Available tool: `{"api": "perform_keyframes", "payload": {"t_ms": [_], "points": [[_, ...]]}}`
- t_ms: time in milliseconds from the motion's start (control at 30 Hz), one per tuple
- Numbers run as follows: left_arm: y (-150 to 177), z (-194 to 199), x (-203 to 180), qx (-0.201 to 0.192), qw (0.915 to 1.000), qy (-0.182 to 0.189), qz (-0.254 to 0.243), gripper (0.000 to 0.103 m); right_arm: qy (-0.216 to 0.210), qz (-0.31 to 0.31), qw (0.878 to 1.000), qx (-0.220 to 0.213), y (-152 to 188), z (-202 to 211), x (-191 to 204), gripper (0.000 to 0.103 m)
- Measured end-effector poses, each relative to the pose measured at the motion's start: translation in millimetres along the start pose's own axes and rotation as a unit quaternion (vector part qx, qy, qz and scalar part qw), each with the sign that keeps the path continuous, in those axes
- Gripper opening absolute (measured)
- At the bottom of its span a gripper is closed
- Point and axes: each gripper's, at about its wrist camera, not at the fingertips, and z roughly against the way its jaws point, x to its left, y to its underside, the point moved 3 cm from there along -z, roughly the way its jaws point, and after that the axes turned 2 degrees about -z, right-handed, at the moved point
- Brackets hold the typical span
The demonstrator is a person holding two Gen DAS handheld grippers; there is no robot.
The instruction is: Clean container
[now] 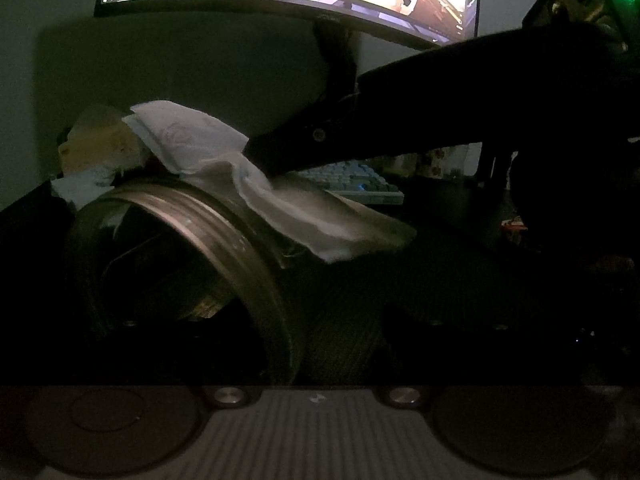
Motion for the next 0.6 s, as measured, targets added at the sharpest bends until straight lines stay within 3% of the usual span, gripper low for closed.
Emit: {"api": "perform_keyframes", "payload": {"t_ms": [267, 400, 600], "points": [[4.3, 1.3, -5.0, 0.0, 1.0, 0.001, -0.004, 0.074, -0.001, 0.001, 1.0, 0.002, -0.3, -0.4, 0.9, 0.008], [-6.2, -1.0, -7.2, -0.001, 1.0, 0.001, -0.006, 0.076, -0.03, 0.011, 0.999, 0.004, 0.5, 0.1, 9.2, 0.008], [-22.3, -4.8, -10.5, -0.001, 1.0, 0.002, -0.009, 0.076, -0.023, 0.006, 1.0, 0.001, 0.7, 0.8, 5.1, 0.008]]}}
